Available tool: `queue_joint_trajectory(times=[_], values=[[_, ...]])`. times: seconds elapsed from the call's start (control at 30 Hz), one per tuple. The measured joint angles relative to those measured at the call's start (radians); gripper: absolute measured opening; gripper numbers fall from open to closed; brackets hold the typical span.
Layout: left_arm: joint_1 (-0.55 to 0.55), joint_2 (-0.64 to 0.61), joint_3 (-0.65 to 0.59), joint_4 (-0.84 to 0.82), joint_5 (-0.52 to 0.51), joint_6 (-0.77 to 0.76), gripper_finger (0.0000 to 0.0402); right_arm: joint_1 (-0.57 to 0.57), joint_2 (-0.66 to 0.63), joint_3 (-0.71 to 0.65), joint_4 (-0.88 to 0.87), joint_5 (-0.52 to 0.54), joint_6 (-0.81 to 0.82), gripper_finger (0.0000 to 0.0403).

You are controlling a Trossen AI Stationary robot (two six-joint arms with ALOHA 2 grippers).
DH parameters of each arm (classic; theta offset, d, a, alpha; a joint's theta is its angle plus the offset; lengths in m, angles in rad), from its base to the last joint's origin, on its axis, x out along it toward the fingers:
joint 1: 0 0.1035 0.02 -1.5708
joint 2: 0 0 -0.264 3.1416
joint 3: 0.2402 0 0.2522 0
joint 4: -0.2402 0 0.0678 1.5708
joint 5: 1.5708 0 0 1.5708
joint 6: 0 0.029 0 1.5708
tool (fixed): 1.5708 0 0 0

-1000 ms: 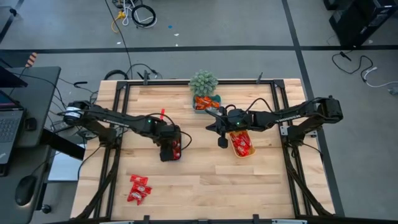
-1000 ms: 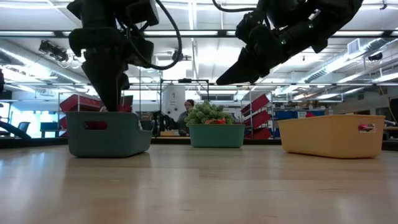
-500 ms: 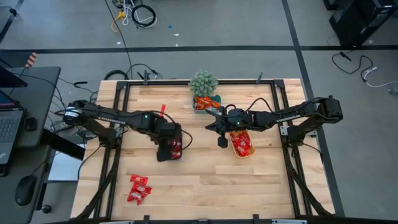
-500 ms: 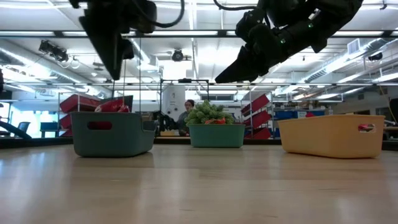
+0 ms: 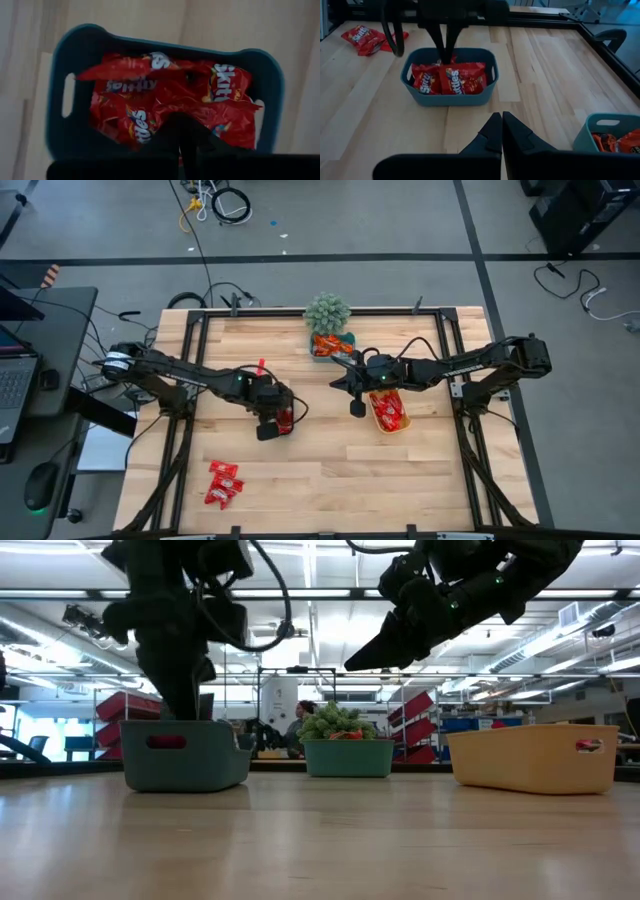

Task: Sort candy
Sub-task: Put the red candy into the blue bin

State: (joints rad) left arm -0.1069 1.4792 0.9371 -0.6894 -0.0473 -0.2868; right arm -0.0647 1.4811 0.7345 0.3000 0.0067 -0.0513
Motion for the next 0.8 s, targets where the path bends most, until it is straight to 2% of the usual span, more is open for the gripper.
queue_joint_trajectory(times=[0.23,0.33,0.5,0.57,0.67,0.8], values=[[0.017,-0.001,-0.063,0.109,-0.005,0.022,0.0002,0.0,0.0,0.0,0.001,0.0,0.003,0.0],[0.018,-0.001,-0.015,0.078,-0.008,0.025,0.0001,0.0,0.0,0.0,0.001,0.0,0.005,0.0],[0.002,-0.013,0.133,-0.034,-0.005,0.024,0.0001,0.0,0.0,0.0,0.004,0.0,0.007,0.0],[0.0,-0.015,0.171,-0.026,-0.017,0.037,0.0001,0.0,0.0,0.0,0.007,0.0,0.007,0.0],[0.022,-0.016,0.174,-0.01,-0.054,0.041,0.0001,0.0,0.0,0.0,0.007,0.0,0.007,0.0],[0.075,-0.001,0.117,0.004,-0.076,0.041,0.0,0.004,0.0,0.0,0.006,0.0,0.006,0.0]])
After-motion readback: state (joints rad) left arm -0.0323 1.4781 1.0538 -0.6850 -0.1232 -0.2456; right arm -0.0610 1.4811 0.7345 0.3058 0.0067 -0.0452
